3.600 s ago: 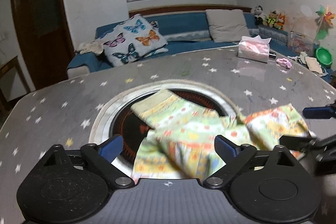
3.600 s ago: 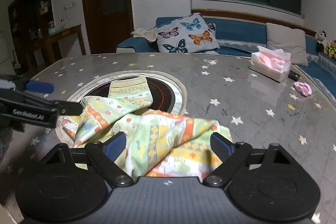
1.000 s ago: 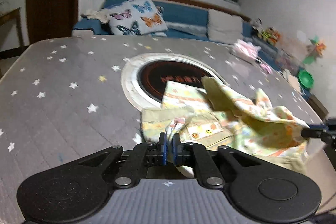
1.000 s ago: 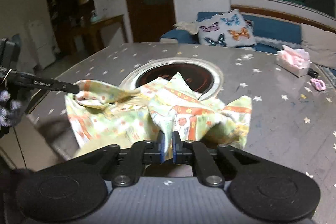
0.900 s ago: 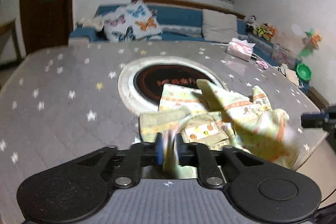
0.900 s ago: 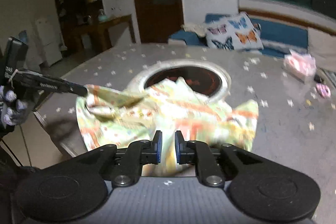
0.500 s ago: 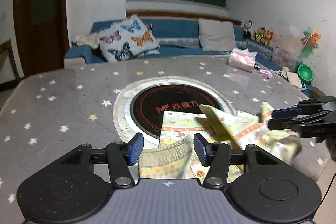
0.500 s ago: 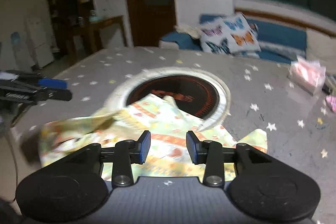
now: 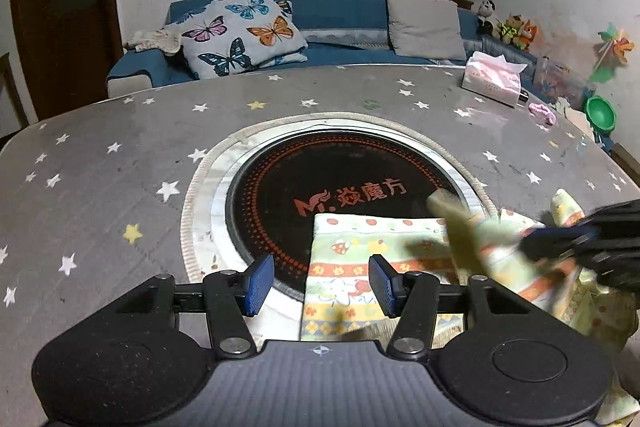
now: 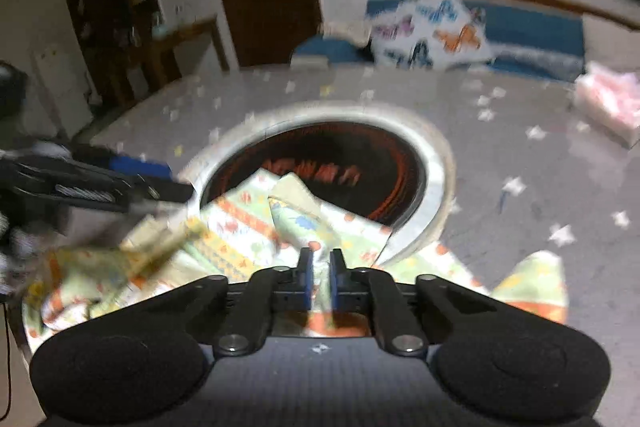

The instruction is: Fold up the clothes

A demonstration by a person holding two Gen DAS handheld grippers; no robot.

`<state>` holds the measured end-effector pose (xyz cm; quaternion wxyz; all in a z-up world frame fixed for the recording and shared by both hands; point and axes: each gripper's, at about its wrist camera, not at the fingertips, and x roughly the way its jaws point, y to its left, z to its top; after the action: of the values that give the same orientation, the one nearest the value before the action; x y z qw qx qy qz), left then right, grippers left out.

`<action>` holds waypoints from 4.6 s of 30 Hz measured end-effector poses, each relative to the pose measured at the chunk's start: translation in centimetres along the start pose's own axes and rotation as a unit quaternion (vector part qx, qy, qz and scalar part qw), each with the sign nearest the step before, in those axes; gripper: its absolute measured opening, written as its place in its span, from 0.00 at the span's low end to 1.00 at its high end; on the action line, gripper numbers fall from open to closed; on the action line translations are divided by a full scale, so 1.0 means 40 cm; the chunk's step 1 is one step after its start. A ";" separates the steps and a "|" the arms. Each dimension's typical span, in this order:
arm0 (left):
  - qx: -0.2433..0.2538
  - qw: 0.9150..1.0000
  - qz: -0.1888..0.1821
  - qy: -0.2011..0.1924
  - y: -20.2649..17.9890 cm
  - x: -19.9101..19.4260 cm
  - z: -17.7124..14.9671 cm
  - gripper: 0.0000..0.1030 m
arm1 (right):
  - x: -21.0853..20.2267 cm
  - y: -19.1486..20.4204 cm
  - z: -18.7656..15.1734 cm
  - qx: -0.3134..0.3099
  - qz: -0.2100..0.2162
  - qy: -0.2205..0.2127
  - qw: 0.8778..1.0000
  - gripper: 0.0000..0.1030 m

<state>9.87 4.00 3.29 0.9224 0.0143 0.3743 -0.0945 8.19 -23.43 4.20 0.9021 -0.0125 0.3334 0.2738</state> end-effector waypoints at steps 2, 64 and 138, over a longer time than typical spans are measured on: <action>0.006 1.000 0.003 -0.003 -0.003 -0.005 0.014 0.55 | -0.058 -0.007 -0.003 0.001 -0.021 -0.026 0.999 0.05; -0.032 0.995 0.076 -0.053 0.217 0.160 0.208 0.04 | 0.184 -0.225 0.320 -0.021 -0.074 0.023 0.997 0.02; -0.201 0.900 0.385 -0.035 0.343 -0.214 -0.239 0.80 | -0.153 -0.218 -0.085 0.062 -0.200 0.014 0.978 0.76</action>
<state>-0.17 19.81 1.75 0.8826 -0.0314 0.3178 0.3451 6.72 -34.52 3.88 0.9329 -0.0267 0.3530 0.0666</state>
